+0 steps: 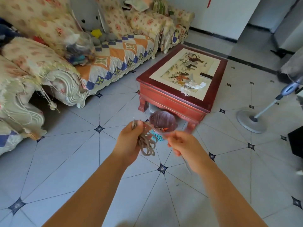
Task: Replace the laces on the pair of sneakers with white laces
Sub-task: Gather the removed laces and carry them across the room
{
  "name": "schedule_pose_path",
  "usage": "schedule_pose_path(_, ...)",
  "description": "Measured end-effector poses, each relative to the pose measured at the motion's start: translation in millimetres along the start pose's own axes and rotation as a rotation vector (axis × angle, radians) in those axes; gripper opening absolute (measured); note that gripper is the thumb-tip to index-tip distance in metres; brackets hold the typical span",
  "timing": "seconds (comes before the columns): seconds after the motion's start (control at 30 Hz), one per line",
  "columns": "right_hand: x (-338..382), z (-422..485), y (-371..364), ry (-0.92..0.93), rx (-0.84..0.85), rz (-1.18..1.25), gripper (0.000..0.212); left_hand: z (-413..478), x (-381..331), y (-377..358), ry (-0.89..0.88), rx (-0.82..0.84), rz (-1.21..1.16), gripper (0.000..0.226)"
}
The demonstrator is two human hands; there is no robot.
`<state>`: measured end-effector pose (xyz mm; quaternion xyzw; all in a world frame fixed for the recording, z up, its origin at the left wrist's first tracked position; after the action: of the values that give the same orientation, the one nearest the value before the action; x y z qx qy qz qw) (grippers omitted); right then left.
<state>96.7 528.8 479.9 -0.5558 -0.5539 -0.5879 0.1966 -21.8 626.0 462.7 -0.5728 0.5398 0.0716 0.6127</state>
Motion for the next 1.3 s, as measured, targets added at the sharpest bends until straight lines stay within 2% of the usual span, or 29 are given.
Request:
schedule_pose_path(0.13,-29,26,-38,-0.193,0.076,0.112,0.021,42,-23,9,0.092,0.079,-0.424,0.035)
schedule_pose_path(0.2,-45,38,-43,-0.255,0.095,-0.05,0.019,62,-25,14,0.144,0.027,-0.452,0.033)
schedule_pose_path(0.27,-57,54,-31,-0.284,0.056,-0.349,0.018,82,-31,24,0.113,-0.046,-0.248,0.028)
schedule_pose_path(0.33,-63,74,-11,-0.311,-0.004,-0.498,0.022,103,-40,27,0.048,-0.072,0.047,0.023)
schedule_pose_path(0.4,-59,98,10,-0.305,-0.071,-0.526,0.028,124,-40,22,0.021,-0.07,0.276,0.018)
schedule_pose_path(0.5,-32,143,31,-0.209,-0.14,-0.479,0.015,162,-30,4,0.039,-0.009,0.572,0.007)
schedule_pose_path(0.57,-15,178,39,-0.15,-0.145,-0.353,0.015,192,-17,-16,0.073,0.077,0.678,0.016)
schedule_pose_path(0.67,-3,228,53,-0.139,-0.103,-0.053,0.017,237,3,-48,0.128,0.176,0.721,0.037)
schedule_pose_path(0.73,-2,255,71,-0.172,-0.098,0.08,0.02,266,12,-66,0.137,0.194,0.767,0.04)
schedule_pose_path(0.93,-13,329,127,-0.208,-0.156,-0.05,0.022,350,23,-91,0.141,0.143,0.731,0.022)
schedule_pose_path(1.07,-47,359,150,-0.297,-0.193,0.029,0.018,410,35,-78,0.211,0.002,0.601,0.016)
schedule_pose_path(1.17,-77,375,165,-0.395,-0.197,0.027,0.019,457,61,-66,0.28,-0.03,0.661,0.012)
schedule_pose_path(1.3,-109,389,186,-0.549,-0.294,0.046,0.019,511,107,-44,0.428,-0.091,0.752,0.016)
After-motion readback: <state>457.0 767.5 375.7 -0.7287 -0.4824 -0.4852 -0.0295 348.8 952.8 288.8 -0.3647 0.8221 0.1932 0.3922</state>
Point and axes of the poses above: each hand's wrist, its own z-axis towards the middle knuckle, its own y-axis out of the back of the hand, x = y × z, the point moved 10 cm from there along z, towards the middle knuckle, and after that the axes turned 12 degrees about -z, right-handed, at the moved point
